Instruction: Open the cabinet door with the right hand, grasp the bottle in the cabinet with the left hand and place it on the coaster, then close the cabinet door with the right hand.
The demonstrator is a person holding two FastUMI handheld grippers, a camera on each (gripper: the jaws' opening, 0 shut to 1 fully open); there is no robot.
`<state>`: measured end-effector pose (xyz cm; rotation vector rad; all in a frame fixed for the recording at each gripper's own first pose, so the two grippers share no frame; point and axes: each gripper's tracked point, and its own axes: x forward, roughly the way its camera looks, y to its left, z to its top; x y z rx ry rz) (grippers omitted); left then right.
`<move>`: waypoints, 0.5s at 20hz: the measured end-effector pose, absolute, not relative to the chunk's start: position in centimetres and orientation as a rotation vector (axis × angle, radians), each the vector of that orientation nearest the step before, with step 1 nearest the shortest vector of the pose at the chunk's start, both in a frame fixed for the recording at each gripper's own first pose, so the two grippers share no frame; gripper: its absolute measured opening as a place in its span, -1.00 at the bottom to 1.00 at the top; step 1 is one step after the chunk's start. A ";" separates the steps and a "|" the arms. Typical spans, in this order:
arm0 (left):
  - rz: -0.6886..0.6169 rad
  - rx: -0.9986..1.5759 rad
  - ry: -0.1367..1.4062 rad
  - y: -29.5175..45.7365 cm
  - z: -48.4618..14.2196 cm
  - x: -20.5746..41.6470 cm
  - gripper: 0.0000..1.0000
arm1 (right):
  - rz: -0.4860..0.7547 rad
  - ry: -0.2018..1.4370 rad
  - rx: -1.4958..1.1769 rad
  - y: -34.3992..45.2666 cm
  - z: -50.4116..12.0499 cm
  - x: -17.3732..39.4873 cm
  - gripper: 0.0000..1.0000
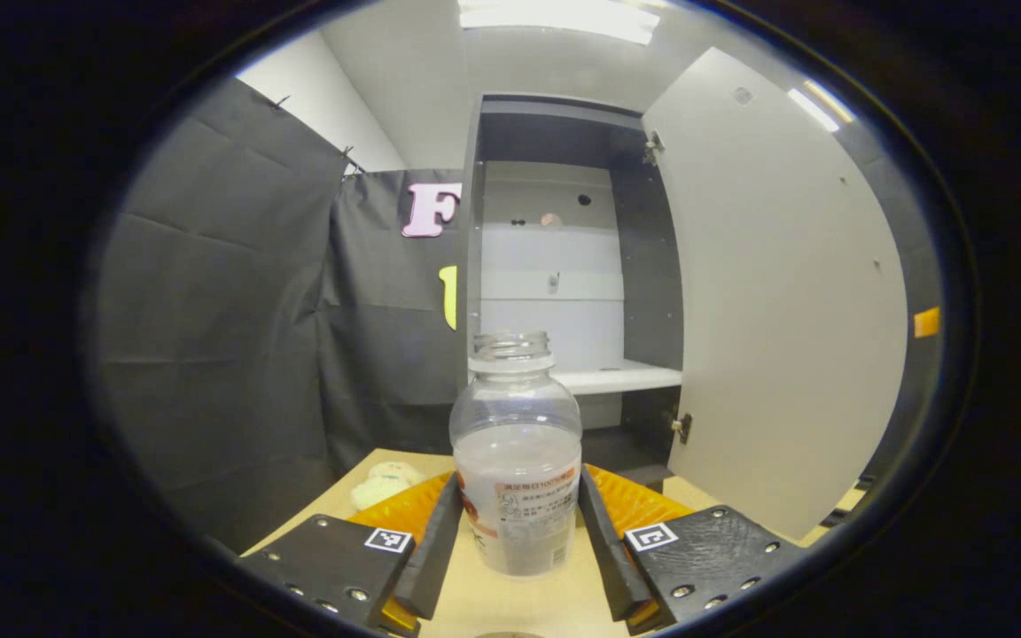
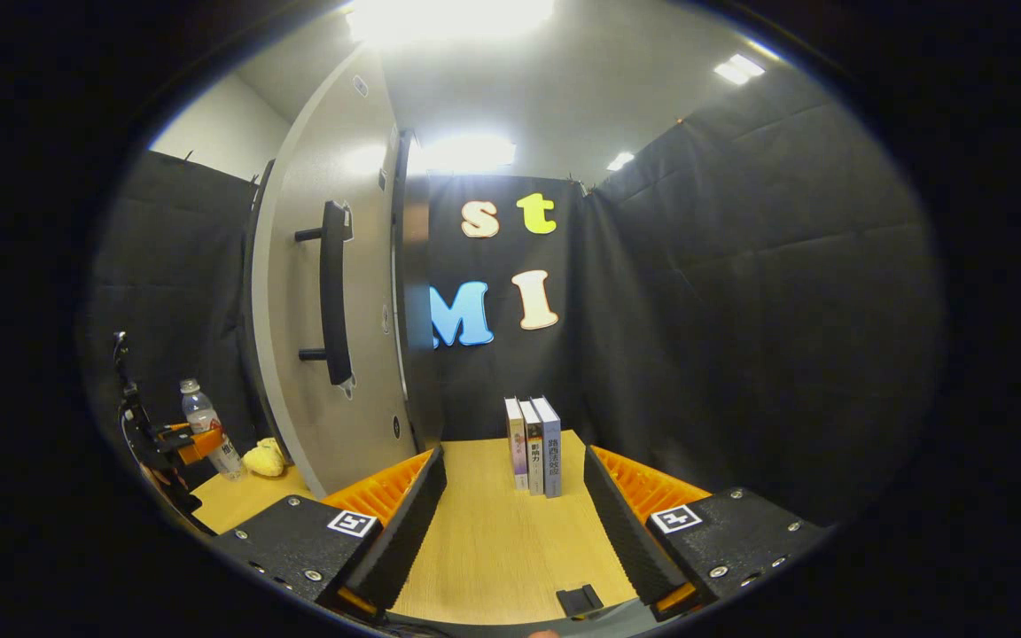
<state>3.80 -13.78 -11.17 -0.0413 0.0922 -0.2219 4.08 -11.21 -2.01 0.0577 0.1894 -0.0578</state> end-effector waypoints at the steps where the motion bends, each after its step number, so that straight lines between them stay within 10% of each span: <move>1: -0.221 -0.035 0.107 -13.7 -12.5 3.2 0.58 | -0.052 0.195 0.063 -11.0 -2.2 4.1 0.92; 10: -0.206 -0.071 0.147 -12.6 -19.2 -1.0 0.44 | -0.043 0.228 0.051 -10.3 -3.0 4.3 0.92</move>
